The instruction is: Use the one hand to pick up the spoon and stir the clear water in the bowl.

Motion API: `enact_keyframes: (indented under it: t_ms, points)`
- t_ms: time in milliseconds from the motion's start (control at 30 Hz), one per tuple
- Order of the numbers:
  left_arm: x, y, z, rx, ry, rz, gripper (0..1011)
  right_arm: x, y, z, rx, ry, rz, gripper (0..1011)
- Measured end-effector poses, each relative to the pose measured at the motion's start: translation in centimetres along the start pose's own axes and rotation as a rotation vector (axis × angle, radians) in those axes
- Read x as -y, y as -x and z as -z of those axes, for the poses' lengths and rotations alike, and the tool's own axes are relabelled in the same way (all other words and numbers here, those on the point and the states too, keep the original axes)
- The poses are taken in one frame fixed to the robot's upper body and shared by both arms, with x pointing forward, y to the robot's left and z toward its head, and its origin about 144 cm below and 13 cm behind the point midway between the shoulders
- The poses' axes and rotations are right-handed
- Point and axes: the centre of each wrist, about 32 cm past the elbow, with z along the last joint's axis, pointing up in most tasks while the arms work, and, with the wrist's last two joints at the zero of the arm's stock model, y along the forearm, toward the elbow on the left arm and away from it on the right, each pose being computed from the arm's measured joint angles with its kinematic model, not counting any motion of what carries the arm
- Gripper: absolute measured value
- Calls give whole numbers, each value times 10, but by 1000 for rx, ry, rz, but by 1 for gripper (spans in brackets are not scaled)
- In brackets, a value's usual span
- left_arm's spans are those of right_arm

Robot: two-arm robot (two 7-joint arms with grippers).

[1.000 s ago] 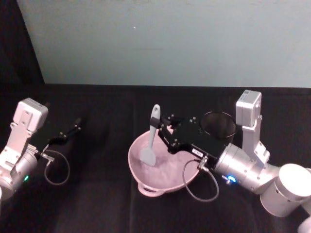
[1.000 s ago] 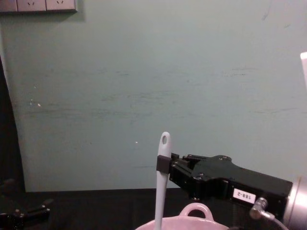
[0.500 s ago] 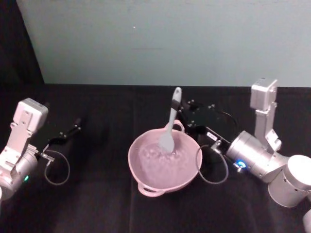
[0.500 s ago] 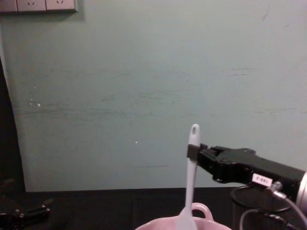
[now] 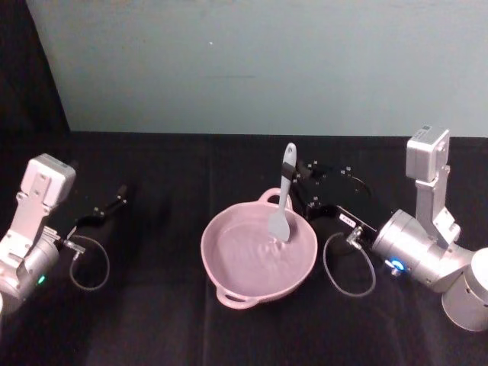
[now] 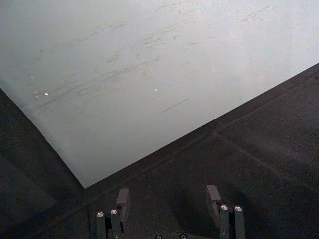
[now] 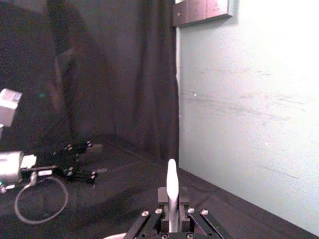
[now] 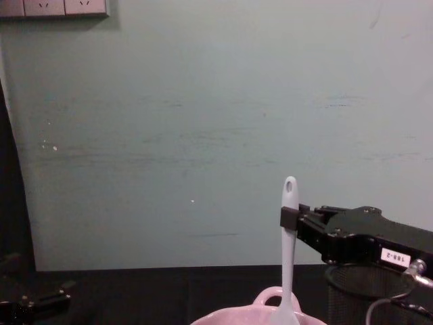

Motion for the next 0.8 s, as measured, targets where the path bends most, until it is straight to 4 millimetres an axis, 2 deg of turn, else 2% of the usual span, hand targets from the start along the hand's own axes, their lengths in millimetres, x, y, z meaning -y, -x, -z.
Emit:
enact_keyframes:
  t_ms: [367,600,800]
  points:
    - [0,0,0,0,0,0,1005,5,23,-4,15,8,-98,119]
    - [0,0,0,0,0,0,1005,-2,37,-3,-1,-11,-148,119]
    - [0,0,0,0,0,0,1005,-13,38,0,-12,-19,-155,118]
